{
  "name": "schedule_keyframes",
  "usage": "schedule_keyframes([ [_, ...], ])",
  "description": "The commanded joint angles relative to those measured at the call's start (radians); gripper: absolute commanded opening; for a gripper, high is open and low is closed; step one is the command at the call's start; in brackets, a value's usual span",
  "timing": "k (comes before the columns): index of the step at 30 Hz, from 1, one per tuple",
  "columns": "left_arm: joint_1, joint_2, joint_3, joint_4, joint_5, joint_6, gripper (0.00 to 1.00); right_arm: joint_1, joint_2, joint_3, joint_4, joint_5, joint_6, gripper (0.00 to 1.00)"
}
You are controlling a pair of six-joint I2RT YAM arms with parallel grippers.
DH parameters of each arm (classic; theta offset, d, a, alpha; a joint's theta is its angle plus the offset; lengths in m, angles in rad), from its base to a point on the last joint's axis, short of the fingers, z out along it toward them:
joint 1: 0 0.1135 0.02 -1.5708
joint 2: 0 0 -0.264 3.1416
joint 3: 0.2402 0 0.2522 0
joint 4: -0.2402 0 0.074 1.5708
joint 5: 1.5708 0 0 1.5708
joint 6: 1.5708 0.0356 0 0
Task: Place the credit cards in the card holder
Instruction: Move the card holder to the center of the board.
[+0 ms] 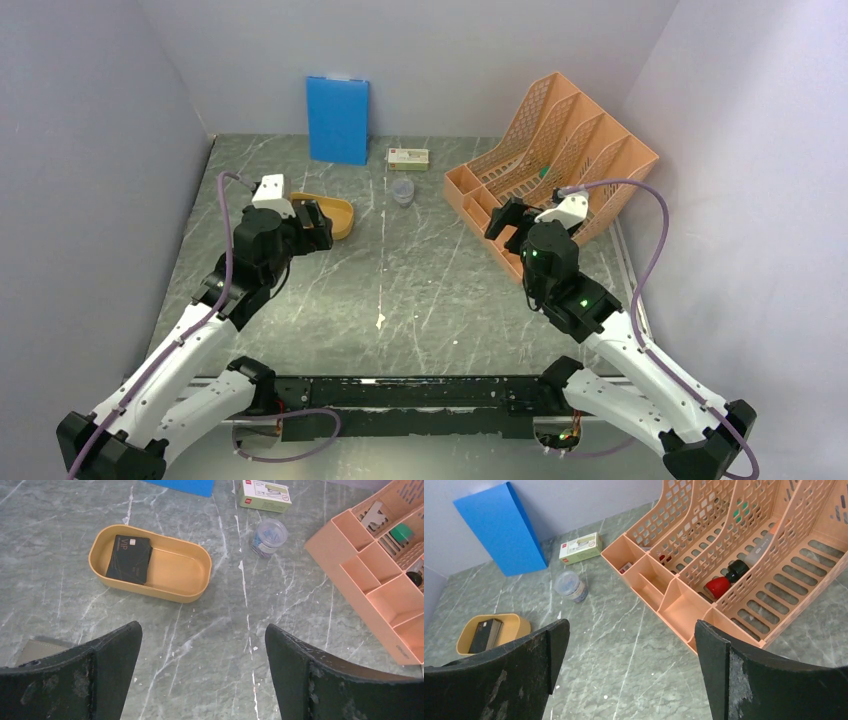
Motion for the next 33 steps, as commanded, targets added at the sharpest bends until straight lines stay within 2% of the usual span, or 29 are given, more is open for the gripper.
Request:
schedule_keyframes([
  [1, 0.01, 0.001, 0.001, 0.013, -0.053, -0.05, 0.97, -0.011, -0.014, 0.0, -0.022, -0.021, 0.002, 1.0],
  [5, 0.008, 0.012, 0.014, -0.037, -0.12, -0.1, 0.97, -0.01, -0.019, 0.021, -0.042, -0.094, -0.006, 1.0],
  [10, 0.01, 0.044, 0.063, -0.188, -0.248, -0.184, 0.96, -0.012, -0.019, 0.056, -0.044, -0.157, -0.025, 1.0],
  [14, 0.035, 0.086, 0.109, -0.331, -0.236, -0.254, 0.96, -0.013, -0.015, 0.048, -0.028, -0.206, -0.03, 1.0],
  [19, 0.313, 0.153, 0.09, -0.374, 0.094, -0.287, 0.96, -0.011, 0.003, 0.021, -0.014, -0.287, -0.024, 1.0],
  [23, 0.402, 0.242, 0.068, -0.387, 0.203, -0.348, 0.96, -0.012, 0.008, 0.013, -0.009, -0.331, -0.015, 1.0],
  [27, 0.494, 0.293, 0.058, -0.382, 0.21, -0.408, 0.96, -0.012, -0.003, -0.01, -0.004, -0.38, 0.006, 1.0],
  [33, 0.567, 0.331, 0.066, -0.452, 0.002, -0.474, 0.96, -0.011, -0.014, -0.048, 0.002, -0.454, 0.045, 1.0],
])
